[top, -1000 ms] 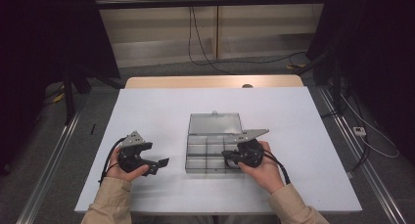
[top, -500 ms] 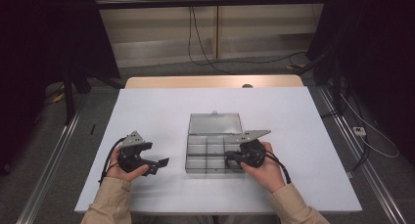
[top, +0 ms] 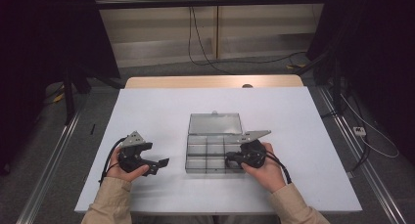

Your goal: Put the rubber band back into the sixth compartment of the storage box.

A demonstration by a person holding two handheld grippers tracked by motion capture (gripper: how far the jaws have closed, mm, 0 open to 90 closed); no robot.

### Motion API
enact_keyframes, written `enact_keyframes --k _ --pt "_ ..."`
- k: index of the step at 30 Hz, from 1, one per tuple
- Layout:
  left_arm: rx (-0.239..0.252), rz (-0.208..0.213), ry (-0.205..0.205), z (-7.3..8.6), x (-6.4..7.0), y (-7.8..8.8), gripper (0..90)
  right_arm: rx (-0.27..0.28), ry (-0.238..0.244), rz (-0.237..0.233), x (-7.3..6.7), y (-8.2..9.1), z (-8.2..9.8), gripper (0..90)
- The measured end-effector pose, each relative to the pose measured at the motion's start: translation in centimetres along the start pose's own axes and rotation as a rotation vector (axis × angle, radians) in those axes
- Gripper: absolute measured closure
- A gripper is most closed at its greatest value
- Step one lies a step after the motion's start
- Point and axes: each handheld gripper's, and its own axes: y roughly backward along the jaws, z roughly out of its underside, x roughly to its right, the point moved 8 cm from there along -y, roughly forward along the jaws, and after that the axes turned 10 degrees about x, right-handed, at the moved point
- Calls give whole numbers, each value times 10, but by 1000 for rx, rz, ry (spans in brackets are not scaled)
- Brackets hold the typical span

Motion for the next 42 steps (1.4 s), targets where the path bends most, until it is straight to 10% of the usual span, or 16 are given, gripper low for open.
enact_keyframes --k 16,42 --pt "8 3 2 -1 0 0 60 47 -27 -3 3 9 -5 899" --pt "0 26 13 -30 12 -25 60 161 -69 102 28 30 -32 432"
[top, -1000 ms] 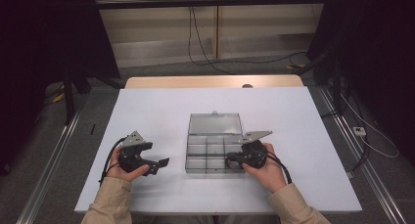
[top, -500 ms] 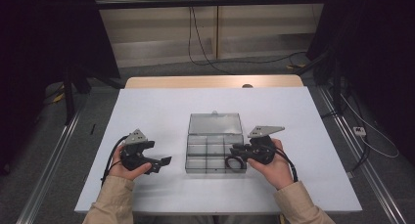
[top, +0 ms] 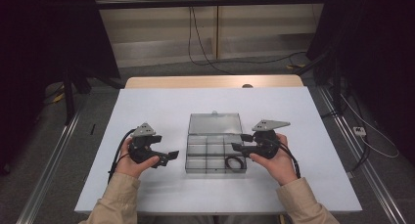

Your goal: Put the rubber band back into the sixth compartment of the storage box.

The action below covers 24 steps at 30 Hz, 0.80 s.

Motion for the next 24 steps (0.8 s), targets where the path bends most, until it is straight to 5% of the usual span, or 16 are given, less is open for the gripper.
enact_keyframes --k 11,24 --pt "-4 -1 8 -11 -1 -12 59 7 -4 60 11 -4 -6 257" --pt "-11 -1 12 -24 -4 -25 59 2 -22 102 23 -16 -10 221"
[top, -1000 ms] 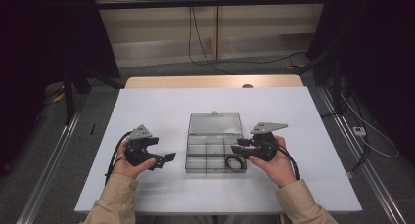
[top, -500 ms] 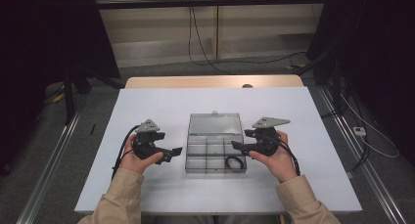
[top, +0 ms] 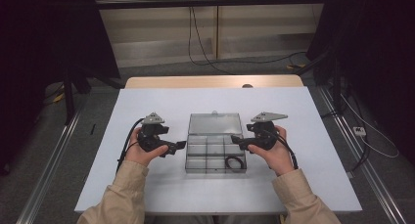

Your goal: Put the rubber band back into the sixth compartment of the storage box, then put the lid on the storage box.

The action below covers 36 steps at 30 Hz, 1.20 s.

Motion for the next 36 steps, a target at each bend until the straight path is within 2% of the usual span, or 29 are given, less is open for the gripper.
enact_keyframes --k 8,18,26,33,36 --pt "3 -3 -7 -9 -2 -6 59 -9 -5 19 6 -4 -1 222" --pt "2 -8 -3 -18 -4 -16 59 5 -25 42 14 -8 -10 225" --pt "0 -22 14 -23 -8 -29 59 6 -37 61 21 -14 -13 230" --pt "-22 -36 19 -28 -13 -40 59 9 -55 77 27 -21 -15 233" --pt "-10 -39 36 -30 -15 -47 59 10 -63 83 29 -23 -14 234"
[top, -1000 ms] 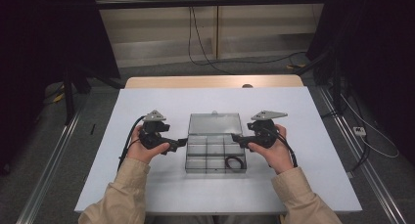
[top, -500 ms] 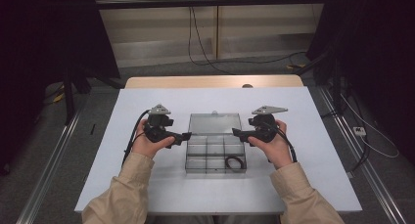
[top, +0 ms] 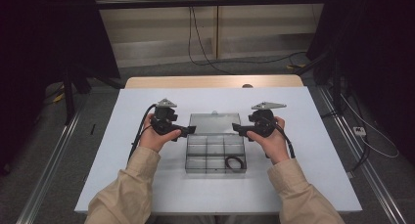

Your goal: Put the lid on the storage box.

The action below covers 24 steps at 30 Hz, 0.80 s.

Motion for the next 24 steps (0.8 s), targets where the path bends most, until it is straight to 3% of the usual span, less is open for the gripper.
enact_keyframes --k 13,24 --pt "-24 -45 69 4 -13 -26 63 -26 -15 33 9 -14 4 242" --pt "-48 -74 123 14 -24 -48 69 -54 -60 45 16 -35 10 244"
